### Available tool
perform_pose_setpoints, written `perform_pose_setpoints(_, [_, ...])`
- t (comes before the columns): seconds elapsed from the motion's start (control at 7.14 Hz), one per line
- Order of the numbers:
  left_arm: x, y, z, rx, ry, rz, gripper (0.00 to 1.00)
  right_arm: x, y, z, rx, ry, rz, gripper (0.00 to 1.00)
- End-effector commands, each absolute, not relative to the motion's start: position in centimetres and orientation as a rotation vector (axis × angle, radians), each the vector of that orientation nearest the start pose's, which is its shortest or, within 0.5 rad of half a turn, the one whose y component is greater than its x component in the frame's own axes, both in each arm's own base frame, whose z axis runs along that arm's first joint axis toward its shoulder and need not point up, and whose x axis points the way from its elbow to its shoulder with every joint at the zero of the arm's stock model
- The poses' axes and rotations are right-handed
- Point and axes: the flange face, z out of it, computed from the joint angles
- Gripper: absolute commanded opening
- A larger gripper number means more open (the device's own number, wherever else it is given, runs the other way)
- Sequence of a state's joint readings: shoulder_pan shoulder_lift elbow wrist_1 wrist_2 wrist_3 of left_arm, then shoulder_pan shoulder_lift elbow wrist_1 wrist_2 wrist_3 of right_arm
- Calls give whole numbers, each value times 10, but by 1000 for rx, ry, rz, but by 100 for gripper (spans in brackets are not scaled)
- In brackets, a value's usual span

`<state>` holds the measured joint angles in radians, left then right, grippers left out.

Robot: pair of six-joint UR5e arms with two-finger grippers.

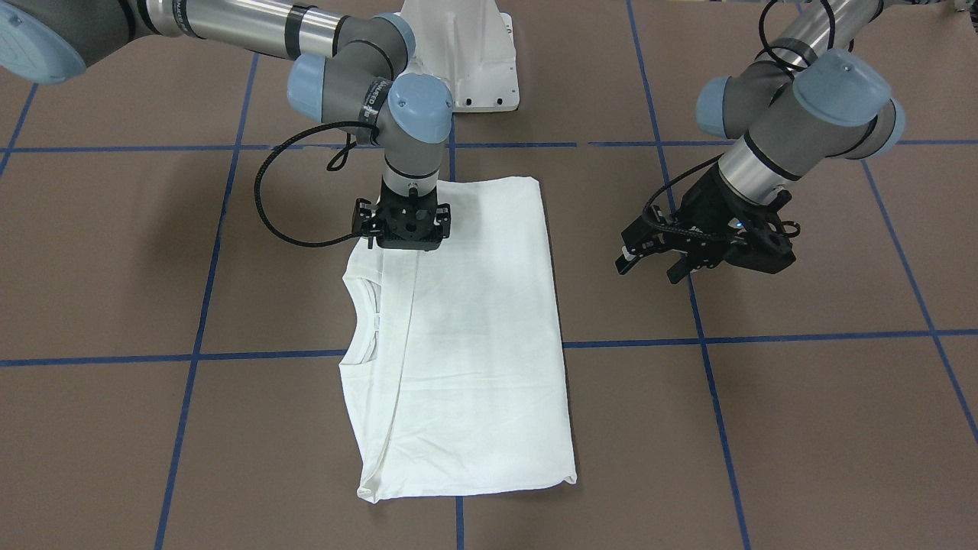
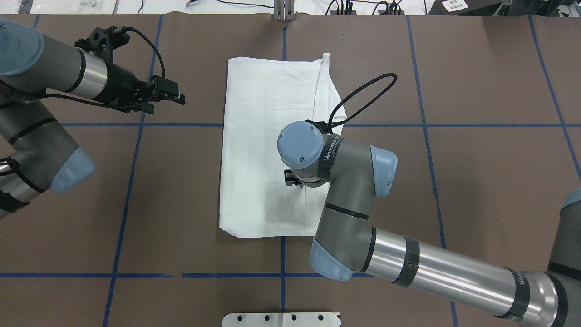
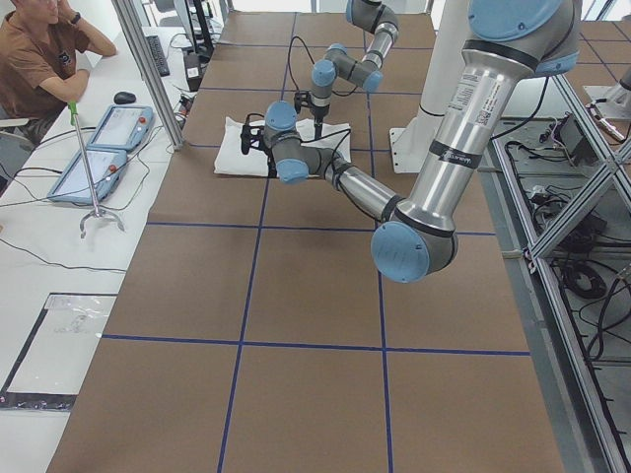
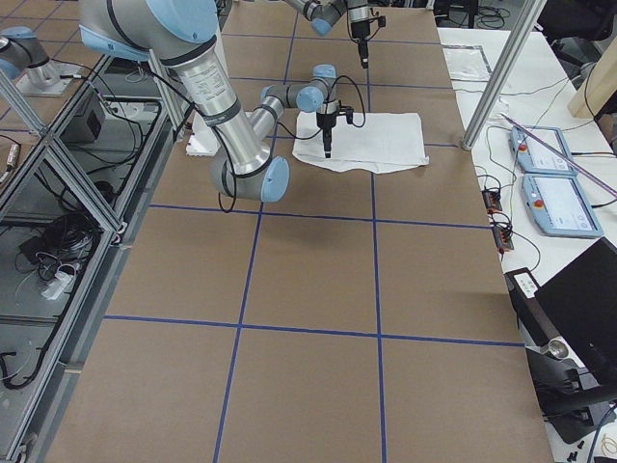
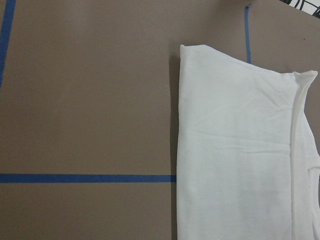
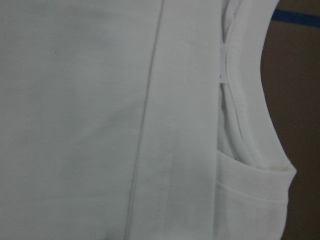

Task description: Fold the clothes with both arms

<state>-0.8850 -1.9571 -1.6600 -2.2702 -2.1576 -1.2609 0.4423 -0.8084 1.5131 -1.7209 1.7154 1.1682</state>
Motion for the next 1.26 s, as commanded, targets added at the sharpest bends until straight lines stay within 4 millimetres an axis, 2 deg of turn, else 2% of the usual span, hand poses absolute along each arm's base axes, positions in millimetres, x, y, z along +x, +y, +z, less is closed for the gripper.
perform_pose_setpoints(0.0, [337,-531,317,212,1227,-152,100,-606,-420,256,98,-533,-17,100])
perform_pose_setpoints(0.56, [339,-533,319,211,1226,-153,100,-599,-427,263,94,-501,-26,100])
perform_pose_setpoints(0.7, [341,-535,322,208,1222,-154,100,-595,-426,270,92,-495,-24,100])
perform_pose_setpoints(0.98, [342,-536,321,209,1221,-155,100,-577,-430,282,88,-474,-26,100])
perform_pose_setpoints(1.12, [344,-537,322,206,1220,-156,100,-556,-425,291,99,-469,-60,100])
